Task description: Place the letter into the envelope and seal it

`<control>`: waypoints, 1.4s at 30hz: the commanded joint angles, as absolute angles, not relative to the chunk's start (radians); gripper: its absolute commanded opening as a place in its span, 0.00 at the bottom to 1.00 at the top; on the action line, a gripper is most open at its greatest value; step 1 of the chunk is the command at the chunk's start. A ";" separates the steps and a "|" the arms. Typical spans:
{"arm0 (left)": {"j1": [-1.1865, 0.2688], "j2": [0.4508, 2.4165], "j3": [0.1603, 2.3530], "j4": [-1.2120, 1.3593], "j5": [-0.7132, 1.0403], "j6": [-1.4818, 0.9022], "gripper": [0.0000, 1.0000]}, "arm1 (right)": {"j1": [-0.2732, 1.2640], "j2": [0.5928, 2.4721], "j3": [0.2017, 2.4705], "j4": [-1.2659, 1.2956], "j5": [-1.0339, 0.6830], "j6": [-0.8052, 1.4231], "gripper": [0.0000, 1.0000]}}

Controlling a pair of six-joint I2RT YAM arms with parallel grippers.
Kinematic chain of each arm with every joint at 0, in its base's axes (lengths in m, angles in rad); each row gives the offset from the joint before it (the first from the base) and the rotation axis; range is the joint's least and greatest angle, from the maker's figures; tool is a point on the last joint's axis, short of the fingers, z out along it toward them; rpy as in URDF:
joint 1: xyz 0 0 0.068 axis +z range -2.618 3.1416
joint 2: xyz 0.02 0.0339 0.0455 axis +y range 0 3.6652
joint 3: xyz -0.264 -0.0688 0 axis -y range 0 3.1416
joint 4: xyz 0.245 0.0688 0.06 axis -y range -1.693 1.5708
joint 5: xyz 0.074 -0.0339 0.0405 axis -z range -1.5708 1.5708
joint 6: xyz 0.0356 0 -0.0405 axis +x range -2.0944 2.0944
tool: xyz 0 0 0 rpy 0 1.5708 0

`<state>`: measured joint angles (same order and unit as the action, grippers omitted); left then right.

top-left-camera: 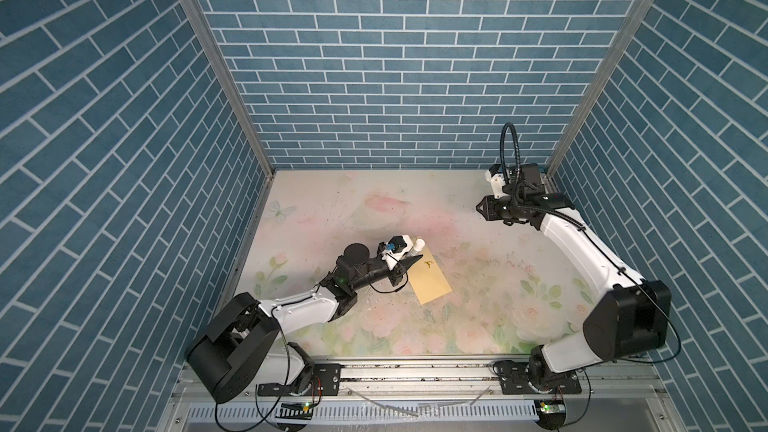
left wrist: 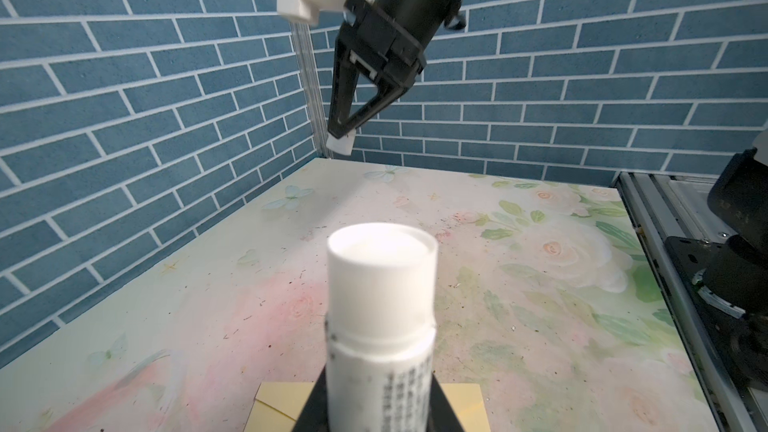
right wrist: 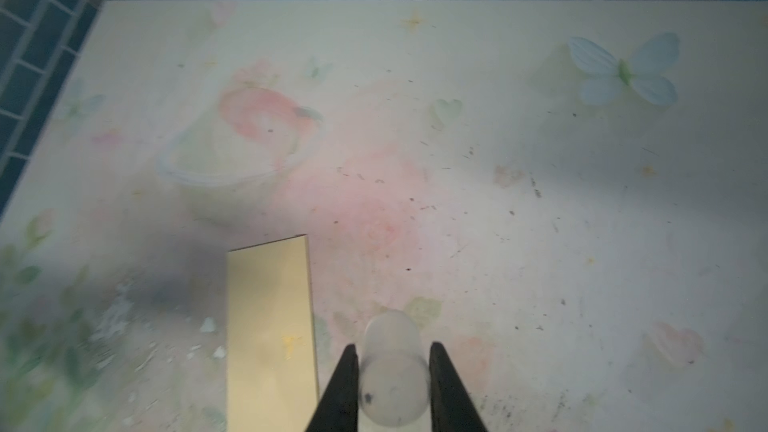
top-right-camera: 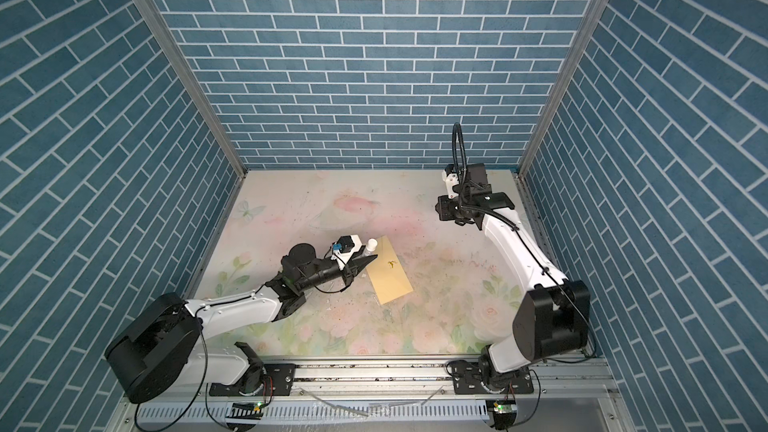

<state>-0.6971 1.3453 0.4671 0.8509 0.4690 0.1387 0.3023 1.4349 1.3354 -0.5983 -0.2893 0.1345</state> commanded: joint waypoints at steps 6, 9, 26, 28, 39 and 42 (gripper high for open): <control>-0.695 1.371 0.487 0.884 0.539 0.145 0.00 | 0.464 1.288 1.302 -0.696 -0.568 0.162 0.19; -0.695 1.376 0.489 0.891 0.546 0.136 0.00 | 0.515 1.276 1.301 -0.701 -0.601 0.166 0.19; -0.699 1.374 0.490 0.894 0.558 0.130 0.00 | 0.638 1.322 1.289 -0.681 -0.628 0.173 0.18; -0.699 1.374 0.491 0.894 0.558 0.130 0.00 | 0.645 1.330 1.291 -0.678 -0.632 0.175 0.18; -0.701 1.376 0.490 0.899 0.561 0.130 0.00 | 0.670 1.358 1.298 -0.665 -0.623 0.179 0.18; -0.701 1.379 0.489 0.900 0.561 0.130 0.00 | 0.674 1.362 1.298 -0.654 -0.623 0.183 0.18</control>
<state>-0.6987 1.3701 0.4671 0.8604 0.5449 0.1379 0.6624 1.3529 1.3094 -0.6674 -0.6083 0.1612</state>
